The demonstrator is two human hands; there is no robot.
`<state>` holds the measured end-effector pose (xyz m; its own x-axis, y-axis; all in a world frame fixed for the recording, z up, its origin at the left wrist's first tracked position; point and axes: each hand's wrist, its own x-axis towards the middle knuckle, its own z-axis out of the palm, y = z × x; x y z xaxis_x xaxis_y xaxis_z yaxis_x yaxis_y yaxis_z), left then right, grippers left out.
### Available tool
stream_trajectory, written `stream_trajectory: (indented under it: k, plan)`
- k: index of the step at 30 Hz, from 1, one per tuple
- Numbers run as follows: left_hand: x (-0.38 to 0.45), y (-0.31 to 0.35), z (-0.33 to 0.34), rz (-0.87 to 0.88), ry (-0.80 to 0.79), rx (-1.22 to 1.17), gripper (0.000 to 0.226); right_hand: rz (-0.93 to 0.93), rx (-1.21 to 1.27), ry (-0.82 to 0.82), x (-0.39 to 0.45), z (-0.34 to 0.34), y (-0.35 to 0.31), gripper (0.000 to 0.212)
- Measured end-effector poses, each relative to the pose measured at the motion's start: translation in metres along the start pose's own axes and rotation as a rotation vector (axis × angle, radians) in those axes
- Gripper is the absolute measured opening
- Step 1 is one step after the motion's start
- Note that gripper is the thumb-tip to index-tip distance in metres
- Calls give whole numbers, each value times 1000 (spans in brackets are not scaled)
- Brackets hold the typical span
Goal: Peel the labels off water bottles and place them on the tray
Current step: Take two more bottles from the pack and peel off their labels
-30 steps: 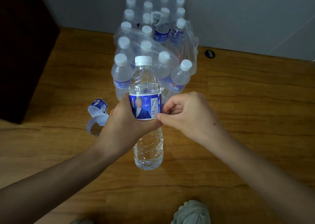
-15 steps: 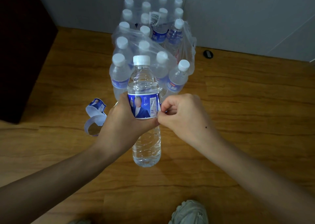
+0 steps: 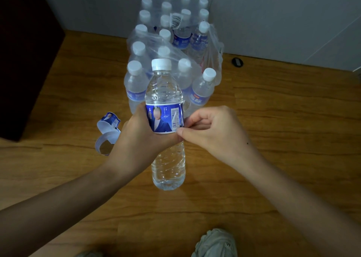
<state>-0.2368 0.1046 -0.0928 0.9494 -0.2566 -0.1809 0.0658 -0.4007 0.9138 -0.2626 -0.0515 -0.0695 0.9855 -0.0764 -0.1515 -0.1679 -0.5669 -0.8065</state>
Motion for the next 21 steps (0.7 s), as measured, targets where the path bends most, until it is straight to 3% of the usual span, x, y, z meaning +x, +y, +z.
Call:
stream_trajectory:
  k: [5, 16, 21]
  plan:
    - [-3, 1, -1, 6, 31, 72, 68, -18, -156, -11, 1, 1, -10, 9]
    - [-1, 0, 2, 9, 99, 152, 73, -62, -302, 53, 6, 14, -13, 18]
    - [3, -1, 5, 43, 131, 200, 61, -119, -336, 124, 5, 18, -11, 16]
